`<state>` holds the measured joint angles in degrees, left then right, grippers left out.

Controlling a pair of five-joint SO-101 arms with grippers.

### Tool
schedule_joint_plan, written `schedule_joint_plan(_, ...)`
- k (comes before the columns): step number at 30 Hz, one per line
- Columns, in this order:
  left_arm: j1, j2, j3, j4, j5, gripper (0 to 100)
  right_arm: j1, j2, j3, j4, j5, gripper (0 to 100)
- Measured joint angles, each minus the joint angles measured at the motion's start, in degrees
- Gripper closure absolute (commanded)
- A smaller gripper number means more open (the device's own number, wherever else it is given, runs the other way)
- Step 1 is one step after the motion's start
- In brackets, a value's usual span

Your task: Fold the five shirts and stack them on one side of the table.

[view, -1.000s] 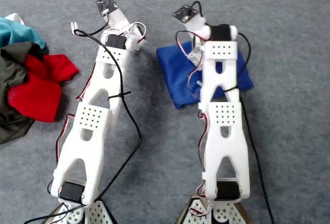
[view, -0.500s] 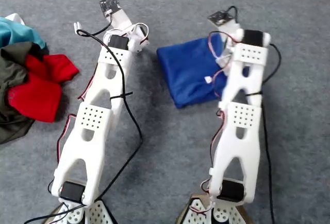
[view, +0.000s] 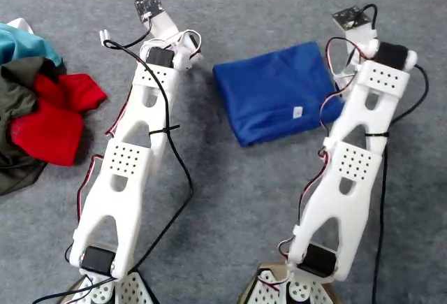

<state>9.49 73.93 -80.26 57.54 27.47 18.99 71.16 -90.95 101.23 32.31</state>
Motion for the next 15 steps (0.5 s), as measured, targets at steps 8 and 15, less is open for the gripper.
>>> schedule_joint_plan(8, 1.14, 0.00, 0.00, 0.00, -2.11, 98, 4.75, -9.41, 18.11, 0.09, 0.00, 99.6)
schedule_joint_plan(15, 1.14, 0.00, 0.00, 0.00, -2.55, 98, 11.43, -21.19, 35.96, 0.09, 3.25, 99.6)
